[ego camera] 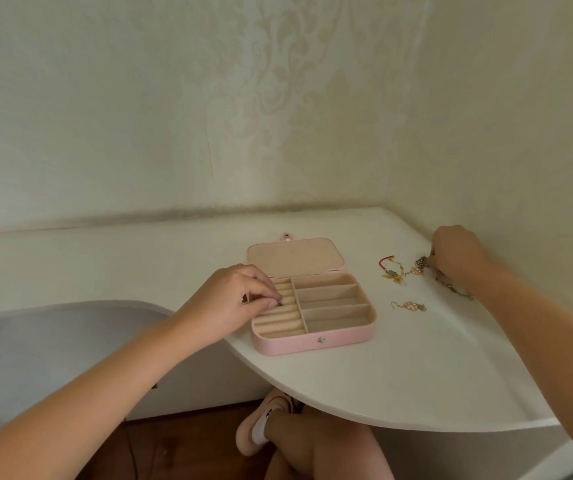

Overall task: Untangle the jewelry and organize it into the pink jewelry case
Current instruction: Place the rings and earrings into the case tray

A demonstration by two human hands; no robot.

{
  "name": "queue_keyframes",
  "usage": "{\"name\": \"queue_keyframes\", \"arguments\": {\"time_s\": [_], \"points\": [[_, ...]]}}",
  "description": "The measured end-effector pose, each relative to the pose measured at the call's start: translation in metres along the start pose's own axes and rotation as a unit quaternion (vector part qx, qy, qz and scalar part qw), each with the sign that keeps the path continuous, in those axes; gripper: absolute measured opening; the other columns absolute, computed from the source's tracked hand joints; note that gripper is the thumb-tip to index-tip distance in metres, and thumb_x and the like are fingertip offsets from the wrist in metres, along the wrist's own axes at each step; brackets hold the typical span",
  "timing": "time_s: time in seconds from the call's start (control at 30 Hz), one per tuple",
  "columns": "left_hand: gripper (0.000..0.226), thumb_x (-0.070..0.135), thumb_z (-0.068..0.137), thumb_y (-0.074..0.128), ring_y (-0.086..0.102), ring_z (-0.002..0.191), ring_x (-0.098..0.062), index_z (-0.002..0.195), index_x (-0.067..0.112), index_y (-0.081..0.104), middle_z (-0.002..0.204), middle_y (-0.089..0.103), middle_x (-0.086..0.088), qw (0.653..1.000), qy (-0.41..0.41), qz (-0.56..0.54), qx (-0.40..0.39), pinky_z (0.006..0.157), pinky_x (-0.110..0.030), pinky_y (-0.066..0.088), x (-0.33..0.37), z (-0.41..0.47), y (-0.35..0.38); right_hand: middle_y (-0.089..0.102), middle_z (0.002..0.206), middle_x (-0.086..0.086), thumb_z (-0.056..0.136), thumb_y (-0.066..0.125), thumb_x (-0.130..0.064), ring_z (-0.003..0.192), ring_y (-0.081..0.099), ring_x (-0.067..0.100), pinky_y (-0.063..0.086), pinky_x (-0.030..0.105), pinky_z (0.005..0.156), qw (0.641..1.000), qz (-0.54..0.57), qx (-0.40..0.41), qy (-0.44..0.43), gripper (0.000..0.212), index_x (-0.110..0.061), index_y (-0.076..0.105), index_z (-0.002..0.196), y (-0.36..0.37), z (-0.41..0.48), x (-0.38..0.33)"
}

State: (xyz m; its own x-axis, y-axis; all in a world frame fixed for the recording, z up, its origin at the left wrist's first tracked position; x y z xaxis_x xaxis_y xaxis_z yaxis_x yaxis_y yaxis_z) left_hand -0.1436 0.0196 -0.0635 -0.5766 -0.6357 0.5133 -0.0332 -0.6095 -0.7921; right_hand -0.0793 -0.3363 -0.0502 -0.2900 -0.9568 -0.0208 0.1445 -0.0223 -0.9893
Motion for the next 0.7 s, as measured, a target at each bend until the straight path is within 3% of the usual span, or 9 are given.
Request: {"name": "queue_keyframes", "arguments": {"time_s": [0.1,0.17,0.27,0.33,0.4,0.57,0.7], "points": [[0.02,0.015,0.085,0.07,0.058,0.09,0.005,0.103,0.025,0.074,0.1,0.061,0.021,1.0,-0.015,-0.017,0.01,0.075,-0.006,0.039,-0.002,-0.003,-0.002,0.048,0.058,0.006,0.09,0.054,-0.001,0.062,0.05,0.026,0.036,0.026,0.056,0.999,0.012,0.051,0.008,0.02,-0.001,0.058,0.07,-0.011,-0.005,0.0],[0.024,0.013,0.083,0.072,0.058,0.091,0.003,0.104,0.026,0.072,0.101,0.061,0.021,0.998,-0.025,-0.042,0.026,0.074,-0.01,0.044,-0.004,-0.007,-0.004,0.062,0.07,0.011,0.093,0.053,-0.007,0.065,0.052,0.026,0.033,0.026,0.054,0.994,0.071,0.082,-0.005,0.02,-0.001,0.07,0.085,-0.028,-0.014,-0.011],[0.029,0.014,0.081,0.074,0.059,0.094,0.001,0.1,0.036,0.068,0.102,0.063,0.019,0.994,-0.043,-0.093,0.042,0.075,-0.014,0.047,-0.006,-0.012,-0.008,0.072,0.082,0.007,0.091,0.061,-0.014,0.066,0.056,0.013,0.036,0.025,0.058,0.967,0.201,0.09,-0.126,0.016,-0.007,0.075,0.091,-0.054,-0.049,-0.052],[0.029,0.016,0.08,0.075,0.059,0.096,0.0,0.1,0.036,0.068,0.102,0.065,0.018,0.992,-0.047,-0.105,0.047,0.076,-0.014,0.047,-0.006,-0.015,-0.009,0.072,0.077,0.0,0.084,0.066,-0.009,0.06,0.056,-0.001,0.037,0.009,0.057,0.936,0.267,0.066,-0.221,0.012,-0.009,0.077,0.089,-0.063,-0.085,-0.089],[0.027,0.019,0.079,0.076,0.06,0.096,-0.001,0.101,0.033,0.07,0.101,0.067,0.018,0.991,-0.046,-0.114,0.05,0.078,-0.014,0.047,-0.006,-0.019,-0.008,0.075,0.078,0.0,0.081,0.069,-0.008,0.065,0.057,-0.005,0.039,0.002,0.065,0.914,0.292,0.042,-0.28,0.012,-0.011,0.078,0.087,-0.056,-0.113,-0.119],[0.023,0.035,0.069,0.078,0.066,0.087,-0.009,0.091,0.03,0.074,0.093,0.071,0.014,0.98,-0.073,-0.173,0.071,0.077,-0.026,0.053,0.0,-0.023,-0.004,0.074,0.079,-0.001,0.08,0.072,-0.014,0.066,0.061,0.001,0.048,0.012,0.066,0.885,0.361,0.018,-0.294,0.01,-0.014,0.078,0.088,-0.025,-0.144,-0.156],[0.013,0.02,0.072,0.081,0.064,0.072,-0.003,0.082,0.025,0.075,0.08,0.072,0.008,0.975,-0.089,-0.179,0.101,0.066,-0.017,0.049,0.004,-0.022,0.0,0.072,0.074,-0.004,0.079,0.075,-0.019,0.066,0.061,0.006,0.046,0.014,0.063,0.873,0.381,0.057,-0.3,0.007,-0.014,0.076,0.084,-0.013,-0.153,-0.161]]}}
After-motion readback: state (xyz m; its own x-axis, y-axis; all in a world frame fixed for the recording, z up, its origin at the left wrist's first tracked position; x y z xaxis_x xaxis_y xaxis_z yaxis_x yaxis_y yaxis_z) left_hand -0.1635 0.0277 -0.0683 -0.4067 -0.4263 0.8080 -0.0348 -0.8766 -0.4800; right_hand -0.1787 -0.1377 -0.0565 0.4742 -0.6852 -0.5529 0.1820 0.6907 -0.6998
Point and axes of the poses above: each hand's wrist, its own z-axis towards the middle knuckle, its own y-axis out of the palm, x = y × z, the point moved 3 cm from there along z, towards the middle knuckle
